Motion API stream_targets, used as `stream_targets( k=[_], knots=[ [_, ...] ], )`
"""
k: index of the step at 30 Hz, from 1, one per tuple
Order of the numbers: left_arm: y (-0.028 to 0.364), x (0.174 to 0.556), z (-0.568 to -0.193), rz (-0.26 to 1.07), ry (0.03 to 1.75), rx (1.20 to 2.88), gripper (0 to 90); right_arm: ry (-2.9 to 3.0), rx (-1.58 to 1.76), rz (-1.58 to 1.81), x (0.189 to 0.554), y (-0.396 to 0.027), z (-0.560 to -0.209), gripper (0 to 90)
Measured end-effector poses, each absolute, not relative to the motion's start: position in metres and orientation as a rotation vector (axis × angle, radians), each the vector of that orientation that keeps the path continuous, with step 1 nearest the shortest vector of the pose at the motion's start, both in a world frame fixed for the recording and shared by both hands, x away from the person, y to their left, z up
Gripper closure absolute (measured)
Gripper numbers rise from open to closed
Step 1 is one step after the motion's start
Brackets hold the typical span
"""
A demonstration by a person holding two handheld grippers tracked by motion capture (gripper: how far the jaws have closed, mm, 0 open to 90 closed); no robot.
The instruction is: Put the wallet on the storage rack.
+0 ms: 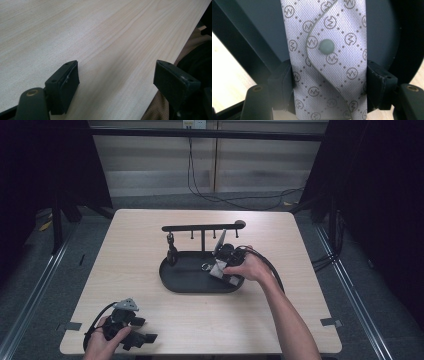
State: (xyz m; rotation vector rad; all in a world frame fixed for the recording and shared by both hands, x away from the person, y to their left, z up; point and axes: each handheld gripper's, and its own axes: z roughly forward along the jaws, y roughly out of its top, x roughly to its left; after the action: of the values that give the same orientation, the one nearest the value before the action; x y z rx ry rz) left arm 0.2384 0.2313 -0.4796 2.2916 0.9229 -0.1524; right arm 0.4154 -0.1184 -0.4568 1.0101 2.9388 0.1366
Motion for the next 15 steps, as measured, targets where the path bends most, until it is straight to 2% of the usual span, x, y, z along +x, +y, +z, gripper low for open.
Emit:
stream_targets(
  k=[15],
  knots=[
    [0.231, 0.239, -0.48, -0.158, 0.918, 2.296, 20.4, 2.979, 1.056, 0.127, 0.419, -0.118, -0.471, 26.2]
  ],
)
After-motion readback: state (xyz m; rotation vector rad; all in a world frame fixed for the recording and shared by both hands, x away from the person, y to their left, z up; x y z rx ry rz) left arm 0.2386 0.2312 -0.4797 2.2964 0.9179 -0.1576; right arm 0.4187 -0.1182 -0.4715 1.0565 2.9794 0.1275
